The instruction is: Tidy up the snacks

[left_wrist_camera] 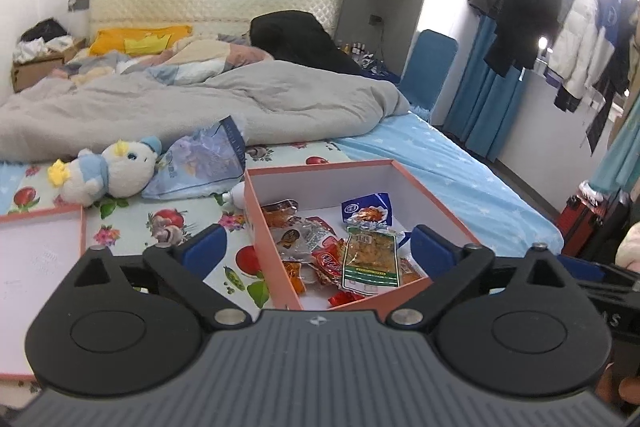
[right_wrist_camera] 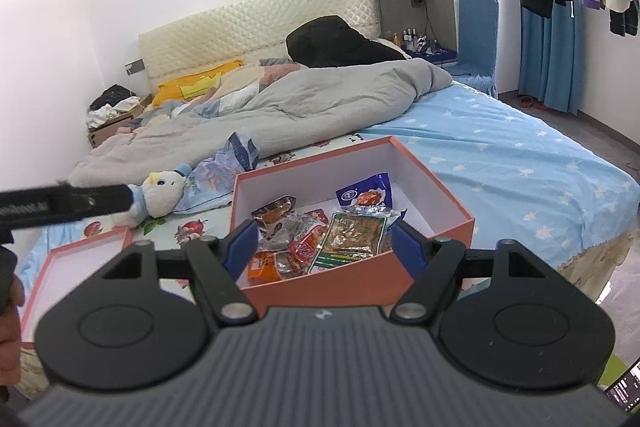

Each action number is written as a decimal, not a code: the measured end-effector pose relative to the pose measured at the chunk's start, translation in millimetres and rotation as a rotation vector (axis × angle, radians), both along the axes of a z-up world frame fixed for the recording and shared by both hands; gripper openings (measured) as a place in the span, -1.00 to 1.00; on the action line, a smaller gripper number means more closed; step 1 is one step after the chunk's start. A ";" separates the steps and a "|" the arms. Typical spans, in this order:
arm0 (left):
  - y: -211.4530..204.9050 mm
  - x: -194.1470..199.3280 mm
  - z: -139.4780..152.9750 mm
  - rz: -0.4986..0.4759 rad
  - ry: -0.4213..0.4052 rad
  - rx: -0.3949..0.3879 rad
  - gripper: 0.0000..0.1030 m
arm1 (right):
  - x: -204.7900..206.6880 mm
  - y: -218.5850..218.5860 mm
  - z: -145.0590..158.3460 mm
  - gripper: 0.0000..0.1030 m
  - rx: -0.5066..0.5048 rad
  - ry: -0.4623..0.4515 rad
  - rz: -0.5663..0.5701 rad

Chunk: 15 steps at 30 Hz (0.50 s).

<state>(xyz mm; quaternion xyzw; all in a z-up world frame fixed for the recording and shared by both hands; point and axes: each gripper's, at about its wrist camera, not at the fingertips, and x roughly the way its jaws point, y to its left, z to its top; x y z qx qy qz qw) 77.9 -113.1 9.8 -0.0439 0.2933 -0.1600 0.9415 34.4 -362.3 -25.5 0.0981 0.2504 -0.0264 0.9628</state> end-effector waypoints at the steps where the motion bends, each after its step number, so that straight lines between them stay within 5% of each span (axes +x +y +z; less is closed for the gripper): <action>1: 0.3 0.4 0.2 0.005 0.000 0.010 0.96 | -0.1 -1.0 0.0 0.92 0.007 -0.010 -0.004; 15: -2.0 -0.4 2.8 0.015 0.019 0.039 1.00 | 0.2 -5.6 3.1 1.00 0.025 -0.018 -0.022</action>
